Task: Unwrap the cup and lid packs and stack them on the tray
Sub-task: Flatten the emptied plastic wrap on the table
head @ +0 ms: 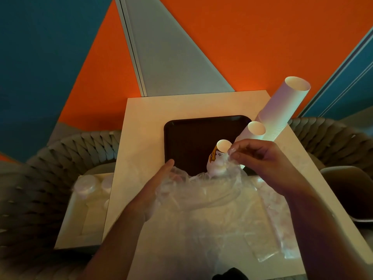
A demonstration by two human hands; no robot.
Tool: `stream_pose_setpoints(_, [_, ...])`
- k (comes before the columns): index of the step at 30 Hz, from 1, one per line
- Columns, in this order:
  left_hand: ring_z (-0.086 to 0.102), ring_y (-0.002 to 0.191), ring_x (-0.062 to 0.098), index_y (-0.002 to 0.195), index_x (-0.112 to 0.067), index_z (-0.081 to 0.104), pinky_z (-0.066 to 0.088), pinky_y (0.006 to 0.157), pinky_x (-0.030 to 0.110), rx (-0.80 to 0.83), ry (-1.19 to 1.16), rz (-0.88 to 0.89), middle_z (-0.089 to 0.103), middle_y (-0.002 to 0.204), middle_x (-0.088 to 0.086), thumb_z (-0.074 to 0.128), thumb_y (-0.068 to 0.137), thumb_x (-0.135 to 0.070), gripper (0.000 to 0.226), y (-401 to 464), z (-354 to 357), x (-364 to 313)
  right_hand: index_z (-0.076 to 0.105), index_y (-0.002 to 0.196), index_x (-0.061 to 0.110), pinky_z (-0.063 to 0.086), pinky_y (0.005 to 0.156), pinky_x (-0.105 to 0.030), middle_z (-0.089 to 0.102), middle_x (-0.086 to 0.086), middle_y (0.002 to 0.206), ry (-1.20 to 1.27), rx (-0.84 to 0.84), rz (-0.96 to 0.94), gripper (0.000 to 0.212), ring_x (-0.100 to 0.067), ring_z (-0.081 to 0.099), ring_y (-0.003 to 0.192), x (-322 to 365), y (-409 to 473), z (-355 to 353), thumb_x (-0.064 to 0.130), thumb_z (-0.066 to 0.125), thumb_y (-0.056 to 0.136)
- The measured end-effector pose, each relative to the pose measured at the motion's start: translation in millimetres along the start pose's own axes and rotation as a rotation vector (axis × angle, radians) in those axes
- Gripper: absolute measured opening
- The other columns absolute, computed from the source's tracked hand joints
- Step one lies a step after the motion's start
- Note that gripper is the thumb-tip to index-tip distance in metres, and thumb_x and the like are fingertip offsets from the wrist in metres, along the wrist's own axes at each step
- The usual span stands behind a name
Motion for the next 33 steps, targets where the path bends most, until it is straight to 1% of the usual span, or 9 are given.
stream_pose_setpoints(5, [0.059, 0.118, 0.015, 0.086, -0.023, 0.077, 0.038, 0.112, 0.049, 0.033, 0.001, 0.061, 0.072, 0.115, -0.012, 0.072, 0.075, -0.063, 0.042, 2, 8, -3, 0.074, 0.093, 0.007, 0.056, 0.079, -0.02, 0.076, -0.001, 0.086, -0.019, -0.032, 0.026, 0.009, -0.01, 0.071, 0.084, -2, -1, -7, 0.004, 0.069, 0.087])
stream_pose_setpoints(9, [0.067, 0.109, 0.014, 0.081, -0.016, 0.079, 0.045, 0.106, 0.04, -0.056, 0.031, 0.27, 0.073, 0.11, 0.01, 0.065, 0.085, -0.038, 0.027, 4, 3, -12, 0.073, 0.097, 0.008, 0.057, 0.085, -0.034, 0.074, -0.009, 0.085, -0.042, -0.131, 0.046, 0.015, -0.018, 0.068, 0.082, -8, -1, -15, -0.003, 0.068, 0.089])
stream_pose_setpoints(12, [0.071, 0.096, 0.015, 0.08, -0.018, 0.081, 0.049, 0.091, 0.034, -0.116, -0.051, 0.317, 0.076, 0.095, 0.008, 0.057, 0.095, -0.029, 0.031, 4, -7, -14, 0.068, 0.102, 0.007, 0.059, 0.084, -0.036, 0.073, -0.015, 0.082, 0.026, -0.254, 0.088, 0.019, -0.024, 0.068, 0.081, -13, -1, -21, -0.007, 0.066, 0.089])
stream_pose_setpoints(16, [0.069, 0.105, 0.024, 0.064, -0.022, 0.077, 0.045, 0.105, 0.044, -0.208, -0.145, 0.35, 0.075, 0.083, 0.003, 0.049, 0.103, -0.023, 0.048, 9, -18, -10, 0.057, 0.099, 0.008, 0.059, 0.084, -0.04, 0.07, -0.014, 0.08, 0.105, -0.381, 0.119, 0.018, -0.026, 0.068, 0.08, -19, -1, -26, -0.007, 0.063, 0.091])
stream_pose_setpoints(18, [0.069, 0.107, 0.027, 0.074, -0.02, 0.077, 0.045, 0.105, 0.047, -0.188, -0.177, 0.341, 0.075, 0.092, 0.005, 0.05, 0.101, -0.031, 0.041, 10, -22, -9, 0.053, 0.092, 0.008, 0.06, 0.083, -0.041, 0.069, -0.015, 0.08, 0.13, -0.391, 0.123, 0.016, -0.027, 0.07, 0.08, -22, 0, -24, -0.006, 0.062, 0.092])
stream_pose_setpoints(21, [0.069, 0.109, 0.03, 0.094, -0.015, 0.076, 0.048, 0.101, 0.05, -0.075, -0.065, 0.326, 0.073, 0.111, 0.011, 0.062, 0.092, -0.042, 0.031, 10, -20, -10, 0.051, 0.087, 0.001, 0.06, 0.085, -0.044, 0.068, -0.014, 0.08, 0.099, -0.363, 0.106, 0.013, -0.025, 0.069, 0.082, -28, 1, -19, -0.005, 0.061, 0.094])
stream_pose_setpoints(26, [0.071, 0.09, 0.03, 0.087, -0.01, 0.078, 0.058, 0.083, 0.041, -0.068, -0.035, 0.345, 0.074, 0.092, 0.017, 0.064, 0.086, -0.027, 0.022, 10, -15, -13, 0.072, 0.099, 0.01, 0.058, 0.087, -0.037, 0.072, -0.005, 0.101, 0.118, -0.266, 0.057, 0.013, -0.019, 0.068, 0.1, -37, 2, -13, 0.005, 0.06, 0.098])
stream_pose_setpoints(30, [0.071, 0.074, 0.018, 0.077, -0.012, 0.077, 0.059, 0.067, 0.028, -0.04, -0.148, 0.316, 0.073, 0.082, 0.011, 0.061, 0.088, -0.027, 0.025, 11, -19, -19, 0.073, 0.113, 0.013, 0.053, 0.095, -0.037, 0.072, 0.002, 0.119, 0.14, -0.119, 0.085, 0.023, -0.014, 0.065, 0.109, -55, -3, -3, 0.012, 0.065, 0.091])
stream_pose_setpoints(33, [0.071, 0.07, 0.015, 0.077, -0.011, 0.075, 0.06, 0.064, 0.026, -0.006, -0.202, 0.268, 0.072, 0.079, 0.009, 0.061, 0.088, -0.027, 0.023, 11, -23, -21, 0.069, 0.12, 0.005, 0.053, 0.092, -0.027, 0.07, 0.002, 0.128, 0.124, -0.052, 0.076, 0.03, -0.011, 0.066, 0.114, -67, -2, 7, 0.0, 0.064, 0.09])
Point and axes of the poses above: each hand's wrist, its own y-axis towards the middle knuckle, its own z-axis out of the palm, x = y × z, the point moved 1 cm from there along y, towards the middle knuckle
